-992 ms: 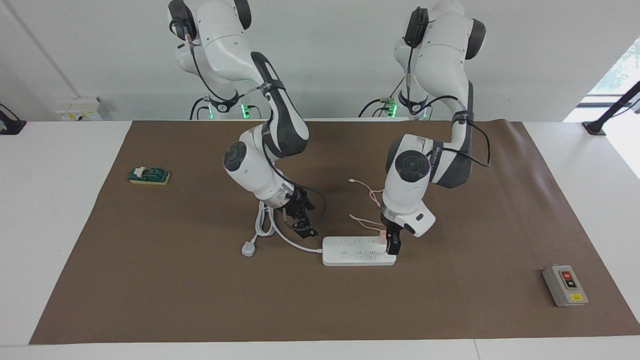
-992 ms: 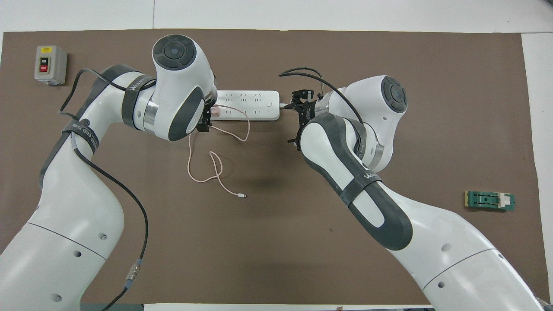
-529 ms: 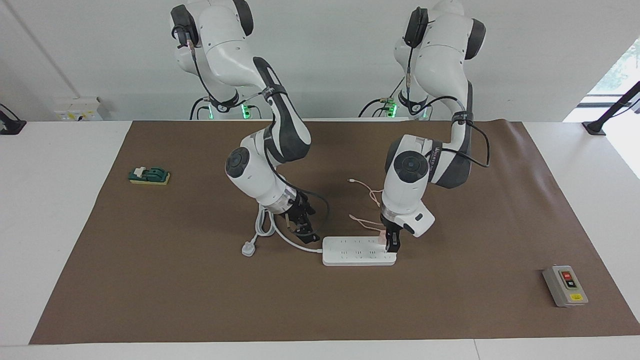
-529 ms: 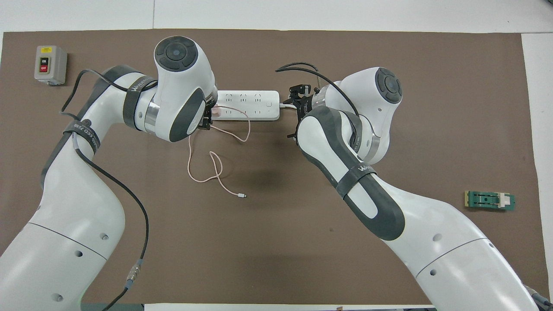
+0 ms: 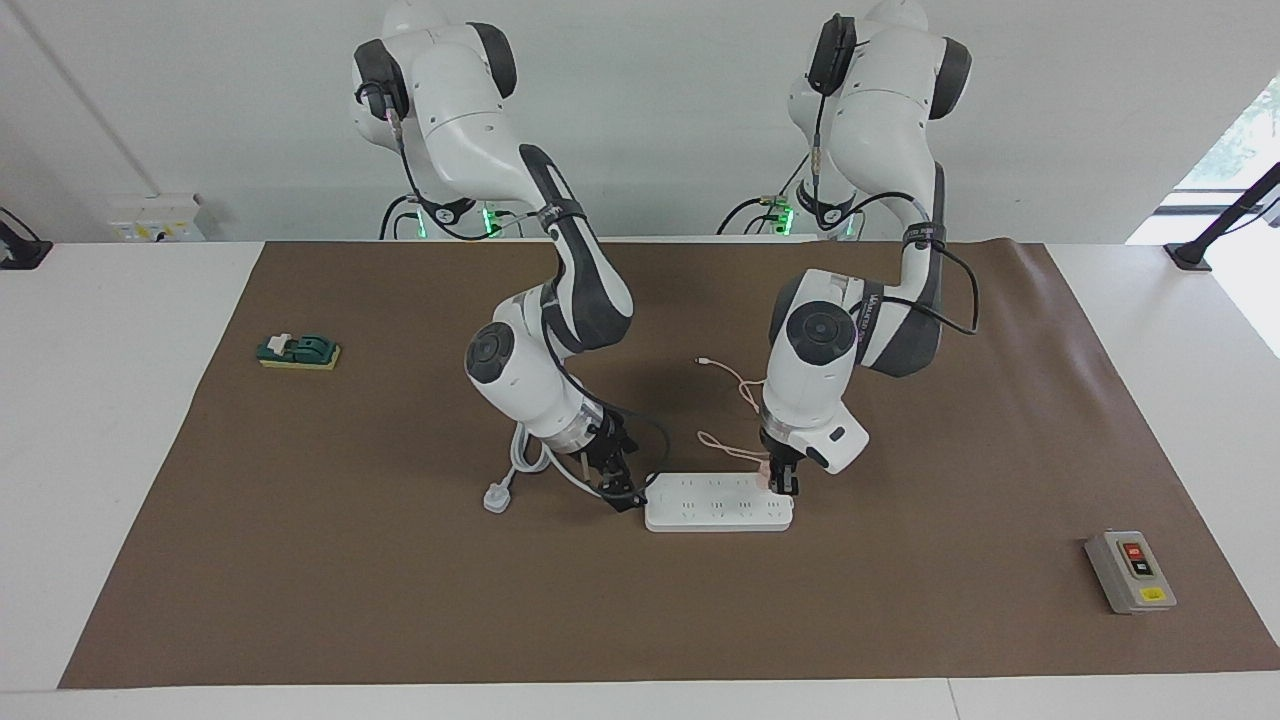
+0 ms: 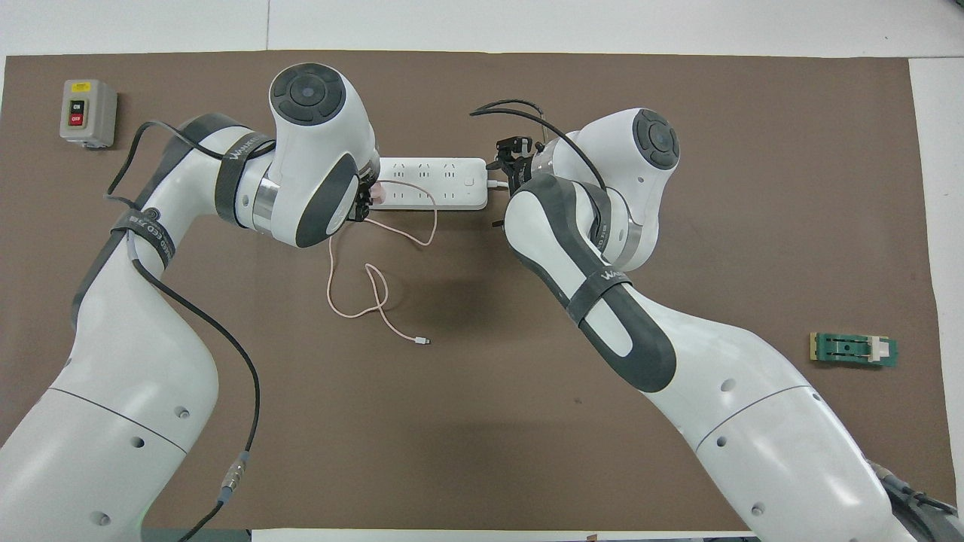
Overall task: Unplug charger and place it aside
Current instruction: 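Grasp the power strip end near its cord with the right gripper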
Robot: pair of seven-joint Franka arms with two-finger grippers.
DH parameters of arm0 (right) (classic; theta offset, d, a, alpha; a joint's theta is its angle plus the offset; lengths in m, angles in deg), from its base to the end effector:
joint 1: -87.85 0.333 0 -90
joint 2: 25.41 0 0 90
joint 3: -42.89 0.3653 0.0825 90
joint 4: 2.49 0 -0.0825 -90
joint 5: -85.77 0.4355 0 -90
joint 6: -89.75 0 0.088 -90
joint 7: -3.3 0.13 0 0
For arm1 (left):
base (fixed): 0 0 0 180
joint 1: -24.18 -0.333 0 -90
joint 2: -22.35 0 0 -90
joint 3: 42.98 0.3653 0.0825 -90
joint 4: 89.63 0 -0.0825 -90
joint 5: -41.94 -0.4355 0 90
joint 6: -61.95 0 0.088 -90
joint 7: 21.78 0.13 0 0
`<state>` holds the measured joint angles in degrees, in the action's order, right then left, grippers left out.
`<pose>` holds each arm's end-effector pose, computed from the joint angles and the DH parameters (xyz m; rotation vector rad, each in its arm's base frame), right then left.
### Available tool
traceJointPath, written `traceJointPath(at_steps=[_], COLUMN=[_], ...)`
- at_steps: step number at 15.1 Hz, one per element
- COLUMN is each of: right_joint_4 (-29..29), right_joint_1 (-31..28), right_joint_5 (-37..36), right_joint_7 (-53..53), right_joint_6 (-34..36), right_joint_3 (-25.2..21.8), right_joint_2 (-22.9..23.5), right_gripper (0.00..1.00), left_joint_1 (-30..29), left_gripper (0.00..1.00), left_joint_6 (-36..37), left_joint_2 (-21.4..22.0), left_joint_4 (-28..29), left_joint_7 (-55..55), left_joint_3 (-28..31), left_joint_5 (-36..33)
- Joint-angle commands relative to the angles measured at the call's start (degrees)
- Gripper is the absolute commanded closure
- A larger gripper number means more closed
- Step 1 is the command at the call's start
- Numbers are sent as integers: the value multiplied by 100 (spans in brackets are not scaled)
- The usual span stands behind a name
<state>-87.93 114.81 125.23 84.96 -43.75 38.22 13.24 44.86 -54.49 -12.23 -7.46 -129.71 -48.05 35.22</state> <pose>0.7382 0.3387 0.2838 -2.0073 1.7864 0.3864 0.7196 -0.3233 0.3356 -2.3864 -2.0047 -0.0768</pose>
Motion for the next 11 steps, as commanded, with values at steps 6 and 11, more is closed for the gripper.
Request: traceJointPath(at_steps=[6, 11], right_joint_4=[986, 1038], right_joint_1=[73, 47], right_joint_5=[-26, -61], right_joint_7=[596, 579], right_joint_6=[61, 87], right_joint_3=[19, 19], right_joint_2=[732, 820], right_gripper=[0, 0], left_joint_1=[67, 32], left_gripper=[100, 100], left_joint_6=[-116, -169], left_joint_2=[22, 30], left_joint_4=[89, 115], left_joint_7=[-78, -78], left_joint_3=[77, 77], left_joint_5=[-119, -145])
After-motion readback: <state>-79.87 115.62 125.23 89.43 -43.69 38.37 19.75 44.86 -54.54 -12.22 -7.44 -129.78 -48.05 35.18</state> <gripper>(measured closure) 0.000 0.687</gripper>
